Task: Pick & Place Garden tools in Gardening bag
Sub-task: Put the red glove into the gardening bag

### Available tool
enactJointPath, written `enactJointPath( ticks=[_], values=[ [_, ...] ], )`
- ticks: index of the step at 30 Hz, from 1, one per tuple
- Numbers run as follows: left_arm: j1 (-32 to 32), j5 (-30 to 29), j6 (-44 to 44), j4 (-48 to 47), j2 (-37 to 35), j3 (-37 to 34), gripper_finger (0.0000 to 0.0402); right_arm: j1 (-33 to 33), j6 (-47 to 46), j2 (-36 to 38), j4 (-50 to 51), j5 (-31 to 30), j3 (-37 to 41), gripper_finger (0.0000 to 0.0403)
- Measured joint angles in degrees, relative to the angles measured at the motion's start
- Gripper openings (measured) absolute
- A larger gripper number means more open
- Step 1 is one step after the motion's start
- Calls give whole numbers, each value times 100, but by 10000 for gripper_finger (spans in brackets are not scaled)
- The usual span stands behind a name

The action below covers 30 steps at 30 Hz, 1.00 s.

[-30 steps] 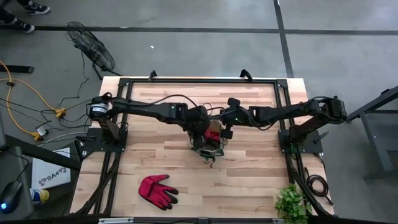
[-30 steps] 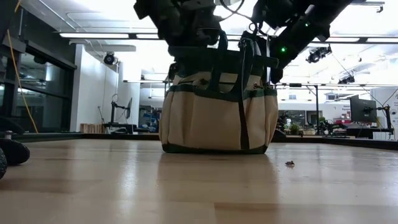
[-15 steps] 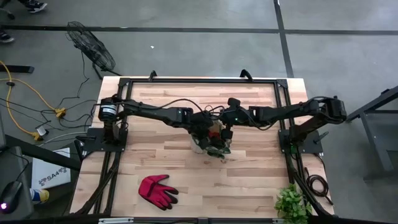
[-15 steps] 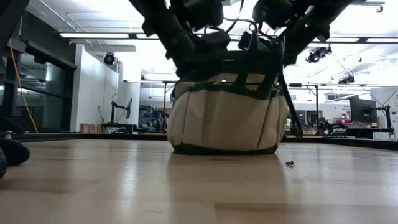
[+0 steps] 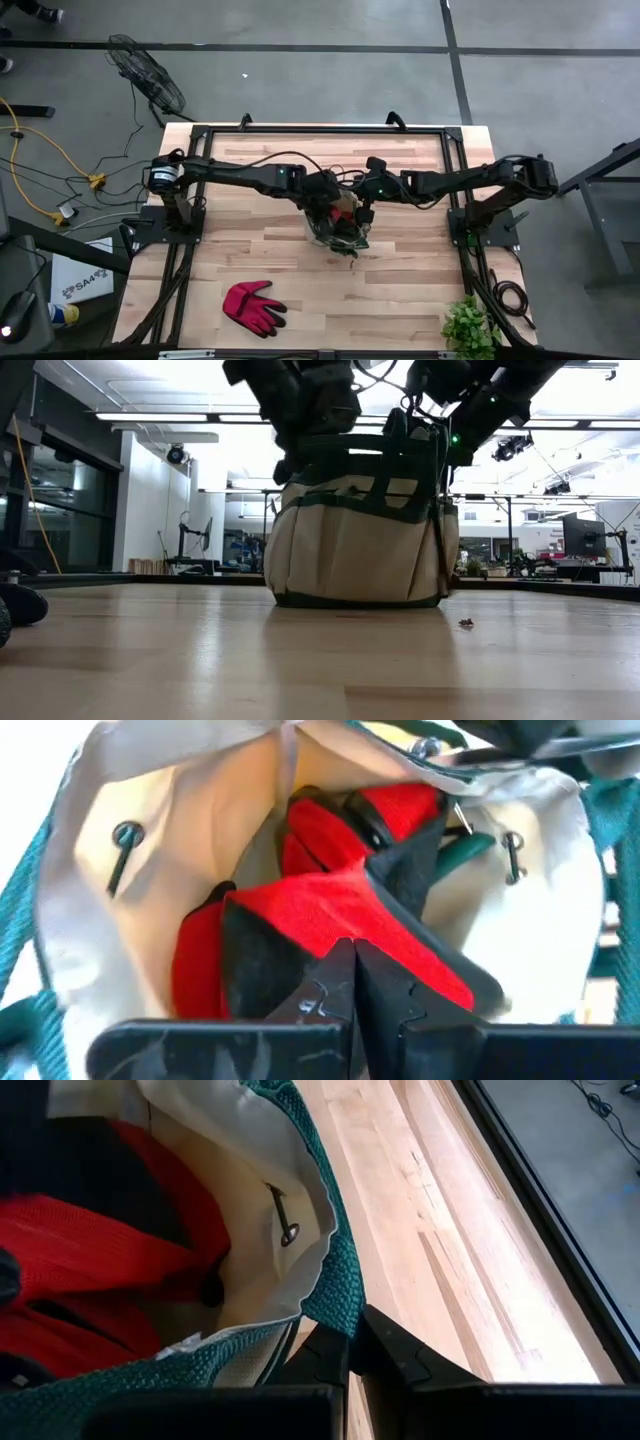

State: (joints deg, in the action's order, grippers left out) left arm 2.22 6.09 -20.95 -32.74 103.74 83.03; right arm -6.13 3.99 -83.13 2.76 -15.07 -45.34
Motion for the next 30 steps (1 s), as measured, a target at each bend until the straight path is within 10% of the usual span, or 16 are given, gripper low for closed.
enactJointPath(
  ticks=[30],
  values=[
    [2, -418, 286, -940, -36, 362, 0, 0, -79, 376, 324, 13, -2, 129]
  ],
)
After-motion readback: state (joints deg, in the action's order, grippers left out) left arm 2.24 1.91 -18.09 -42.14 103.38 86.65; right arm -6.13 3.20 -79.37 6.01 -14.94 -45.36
